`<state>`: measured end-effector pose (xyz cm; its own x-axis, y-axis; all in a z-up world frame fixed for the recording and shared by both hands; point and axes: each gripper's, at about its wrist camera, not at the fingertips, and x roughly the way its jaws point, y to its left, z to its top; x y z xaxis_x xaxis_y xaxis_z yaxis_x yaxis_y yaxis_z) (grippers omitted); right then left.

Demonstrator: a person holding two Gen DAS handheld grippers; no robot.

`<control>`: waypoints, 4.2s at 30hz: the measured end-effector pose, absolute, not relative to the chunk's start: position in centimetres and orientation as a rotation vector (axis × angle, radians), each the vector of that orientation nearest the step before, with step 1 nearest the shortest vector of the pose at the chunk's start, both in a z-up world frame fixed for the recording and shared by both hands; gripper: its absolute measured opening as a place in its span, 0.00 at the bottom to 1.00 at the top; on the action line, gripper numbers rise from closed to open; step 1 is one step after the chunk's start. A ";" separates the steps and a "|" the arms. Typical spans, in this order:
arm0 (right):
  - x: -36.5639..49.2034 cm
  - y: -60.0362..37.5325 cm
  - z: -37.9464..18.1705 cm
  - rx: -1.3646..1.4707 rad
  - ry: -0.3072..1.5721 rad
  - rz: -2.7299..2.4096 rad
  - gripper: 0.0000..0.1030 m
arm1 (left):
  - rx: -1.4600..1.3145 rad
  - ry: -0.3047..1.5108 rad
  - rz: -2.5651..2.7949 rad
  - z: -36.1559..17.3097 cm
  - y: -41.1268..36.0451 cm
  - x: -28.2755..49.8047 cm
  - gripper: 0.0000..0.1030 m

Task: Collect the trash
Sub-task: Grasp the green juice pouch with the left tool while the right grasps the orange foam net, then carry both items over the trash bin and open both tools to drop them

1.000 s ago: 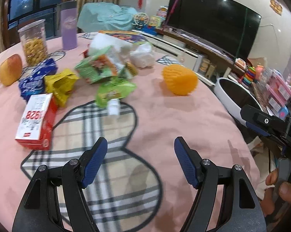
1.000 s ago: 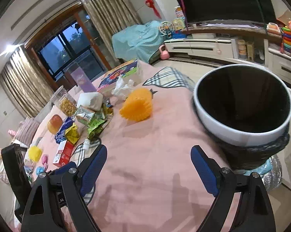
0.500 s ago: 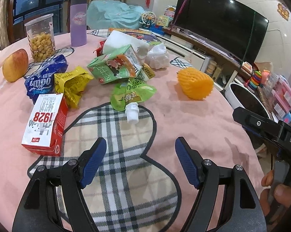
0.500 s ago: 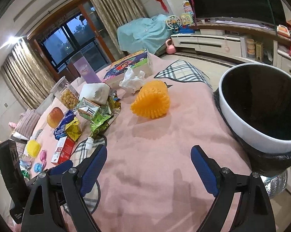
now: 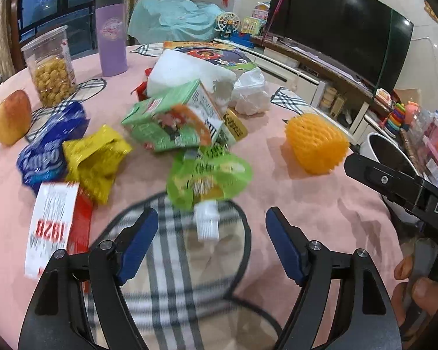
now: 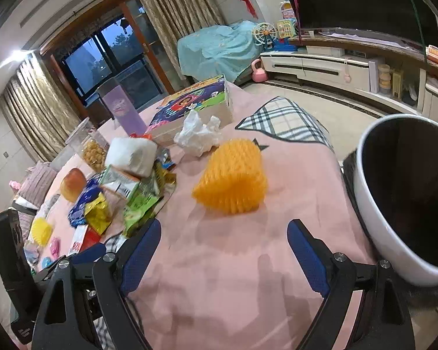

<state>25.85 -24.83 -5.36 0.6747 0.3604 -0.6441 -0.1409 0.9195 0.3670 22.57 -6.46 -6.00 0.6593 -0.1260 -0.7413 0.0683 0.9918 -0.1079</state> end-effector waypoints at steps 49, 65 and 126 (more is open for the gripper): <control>20.4 -31.0 -4.2 0.372 0.741 0.239 0.30 | -0.100 0.829 -0.388 -4.2 -12.8 18.7 0.14; 17.6 -37.5 -3.2 0.445 0.679 0.118 0.30 | 0.007 0.812 -0.500 -2.7 -20.0 18.2 0.14; 21.5 -45.5 -4.3 0.472 0.724 -0.017 0.55 | 0.198 0.848 -0.548 -1.9 -30.1 22.7 0.52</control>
